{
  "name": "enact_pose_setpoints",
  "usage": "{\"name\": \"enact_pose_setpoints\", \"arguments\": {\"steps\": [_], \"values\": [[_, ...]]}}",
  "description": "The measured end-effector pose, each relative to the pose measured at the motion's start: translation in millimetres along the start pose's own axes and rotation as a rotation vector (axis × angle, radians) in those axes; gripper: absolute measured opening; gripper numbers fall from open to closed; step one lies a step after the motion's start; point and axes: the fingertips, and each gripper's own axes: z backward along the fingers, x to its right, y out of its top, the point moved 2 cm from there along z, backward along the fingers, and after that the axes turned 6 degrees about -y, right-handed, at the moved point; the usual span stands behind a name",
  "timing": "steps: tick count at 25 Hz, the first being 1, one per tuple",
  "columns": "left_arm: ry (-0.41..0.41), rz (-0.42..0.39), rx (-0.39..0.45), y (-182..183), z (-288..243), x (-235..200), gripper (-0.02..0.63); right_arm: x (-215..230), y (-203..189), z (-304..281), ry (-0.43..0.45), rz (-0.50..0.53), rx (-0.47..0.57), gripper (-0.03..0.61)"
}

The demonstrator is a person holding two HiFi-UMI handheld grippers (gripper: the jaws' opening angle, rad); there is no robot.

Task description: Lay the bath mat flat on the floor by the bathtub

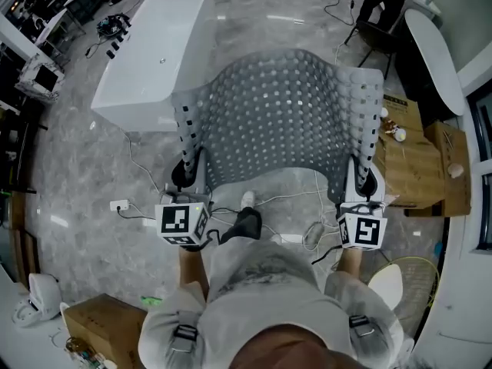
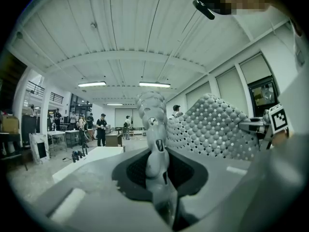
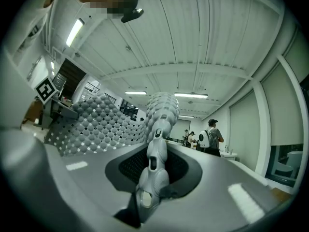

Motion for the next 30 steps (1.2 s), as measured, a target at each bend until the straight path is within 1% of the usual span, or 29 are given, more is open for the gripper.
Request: {"name": "enact_pose_setpoints", "arguments": {"steps": [8,14,21,27,30], "values": [[-0.06,0.014,-0.025,-1,-99,-92,0.063,-45,-2,-126,-0.029,0.04,-0.053,0.064],[-0.075,0.02,-0.037,3,-152,-139,0.063,-53,-5,-187,-0.045,0.042,-0.068,0.064],[-0.092,0.03,-0.047,5,-218,-146,0.063,-28,-20,-250,-0.035,0.055,-0.085,0.064],[-0.045,0.037,-0.059,14,-301,-144,0.063,19,-39,-333,0.018,0.049,-0.076,0.064],[-0.017,0.044,-0.068,16,-338,-139,0.063,44,-54,-369,0.039,0.016,-0.076,0.064]]}}
